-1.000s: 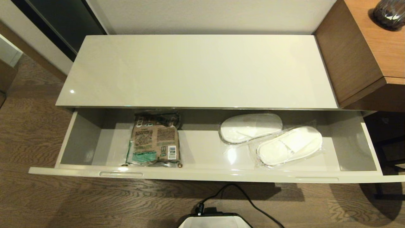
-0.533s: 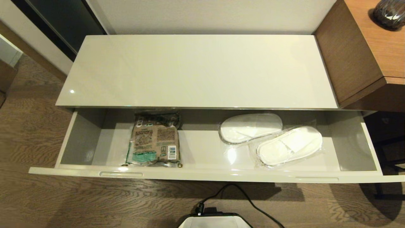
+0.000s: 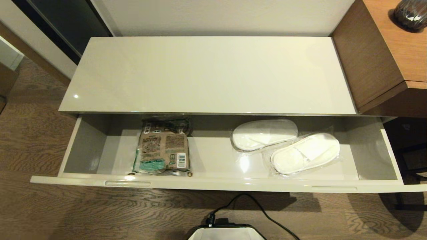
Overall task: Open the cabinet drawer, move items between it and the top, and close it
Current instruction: Take out the tissue from the drawer
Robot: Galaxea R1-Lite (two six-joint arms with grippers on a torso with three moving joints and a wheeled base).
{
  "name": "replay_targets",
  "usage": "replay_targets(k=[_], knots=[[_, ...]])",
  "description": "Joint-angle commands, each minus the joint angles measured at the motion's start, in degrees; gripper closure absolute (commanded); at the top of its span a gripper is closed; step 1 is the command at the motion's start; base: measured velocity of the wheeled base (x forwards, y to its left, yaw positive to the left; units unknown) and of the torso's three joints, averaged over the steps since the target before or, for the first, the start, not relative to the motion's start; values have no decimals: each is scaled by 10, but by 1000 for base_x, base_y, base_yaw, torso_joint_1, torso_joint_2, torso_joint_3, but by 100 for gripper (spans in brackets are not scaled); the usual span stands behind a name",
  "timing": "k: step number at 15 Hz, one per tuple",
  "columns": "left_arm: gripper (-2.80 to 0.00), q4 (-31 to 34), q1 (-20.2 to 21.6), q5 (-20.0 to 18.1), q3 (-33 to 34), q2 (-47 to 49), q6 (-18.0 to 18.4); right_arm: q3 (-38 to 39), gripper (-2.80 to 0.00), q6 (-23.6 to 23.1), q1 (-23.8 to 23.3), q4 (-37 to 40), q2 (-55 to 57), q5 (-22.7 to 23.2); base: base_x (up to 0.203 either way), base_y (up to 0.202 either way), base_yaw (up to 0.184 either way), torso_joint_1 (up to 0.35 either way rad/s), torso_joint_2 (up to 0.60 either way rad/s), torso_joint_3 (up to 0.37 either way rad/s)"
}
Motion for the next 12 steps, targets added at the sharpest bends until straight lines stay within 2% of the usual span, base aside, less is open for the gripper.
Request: replay_targets(k=[1,12], knots=[[0,0,0,1,0,0,0,0,0,0,0,0,0,0,0,0,0,0,0,0],[0,0,0,1,0,0,0,0,0,0,0,0,1,0,0,0,0,0,0,0]])
